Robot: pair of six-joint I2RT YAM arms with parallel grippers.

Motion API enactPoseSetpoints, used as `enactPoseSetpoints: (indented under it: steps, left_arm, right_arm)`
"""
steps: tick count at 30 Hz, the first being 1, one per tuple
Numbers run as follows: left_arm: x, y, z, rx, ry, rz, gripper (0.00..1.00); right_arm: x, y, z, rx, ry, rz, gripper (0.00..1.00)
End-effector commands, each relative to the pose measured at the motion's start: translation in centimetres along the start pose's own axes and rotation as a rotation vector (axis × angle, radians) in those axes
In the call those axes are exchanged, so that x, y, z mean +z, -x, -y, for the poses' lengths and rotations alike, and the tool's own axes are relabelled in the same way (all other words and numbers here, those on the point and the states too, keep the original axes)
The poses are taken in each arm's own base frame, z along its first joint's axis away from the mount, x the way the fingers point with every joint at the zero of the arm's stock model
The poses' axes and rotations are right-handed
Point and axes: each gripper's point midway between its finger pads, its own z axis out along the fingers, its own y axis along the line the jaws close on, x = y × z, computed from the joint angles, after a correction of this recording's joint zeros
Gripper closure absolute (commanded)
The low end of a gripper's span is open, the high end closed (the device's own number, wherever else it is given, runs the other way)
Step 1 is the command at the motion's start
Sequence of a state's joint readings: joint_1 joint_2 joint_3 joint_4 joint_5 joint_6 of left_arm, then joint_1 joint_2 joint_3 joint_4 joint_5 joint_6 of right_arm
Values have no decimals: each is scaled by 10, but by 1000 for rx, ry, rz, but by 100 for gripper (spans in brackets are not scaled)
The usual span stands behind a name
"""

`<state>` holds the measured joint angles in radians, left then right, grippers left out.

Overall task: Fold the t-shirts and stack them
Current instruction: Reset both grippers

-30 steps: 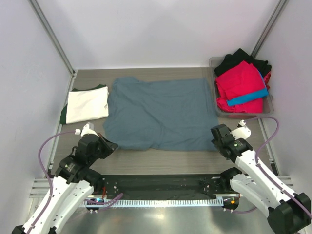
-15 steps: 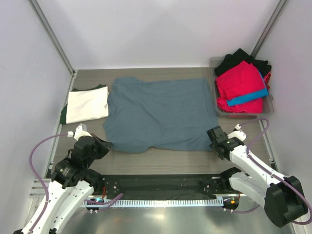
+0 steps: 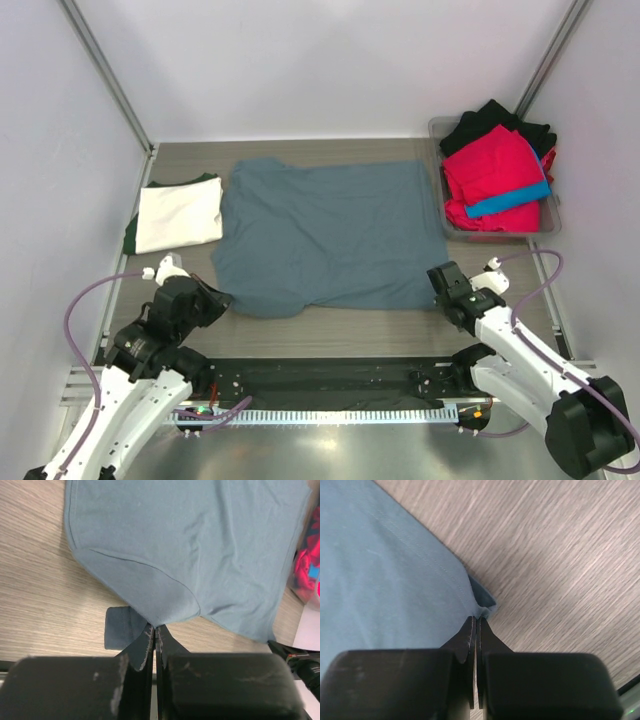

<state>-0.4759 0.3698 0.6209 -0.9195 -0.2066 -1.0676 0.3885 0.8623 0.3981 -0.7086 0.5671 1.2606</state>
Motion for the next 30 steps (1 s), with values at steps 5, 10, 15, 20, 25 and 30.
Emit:
enactPoseSetpoints:
  steps: [5, 10, 15, 20, 25, 30]
  left_arm:
    - [-7, 6, 13, -12, 5, -18, 100]
    - [-15, 25, 18, -12, 42, 33, 100]
    - [-14, 54, 34, -2, 75, 117, 97]
    - [-5, 80, 57, 35, 119, 169, 96]
    - [18, 94, 76, 65, 144, 187, 97]
    - [41, 106, 87, 112, 200, 210, 97]
  right_arm:
    - [-23, 33, -25, 0, 63, 68, 99]
    - [-35, 46, -41, -44, 93, 75, 99]
    - [-40, 59, -67, -97, 89, 85, 99]
    - [-43, 76, -94, -86, 102, 125, 99]
    - [-43, 93, -119, -73, 97, 168, 99]
    - [-32, 104, -131, -72, 59, 182, 99]
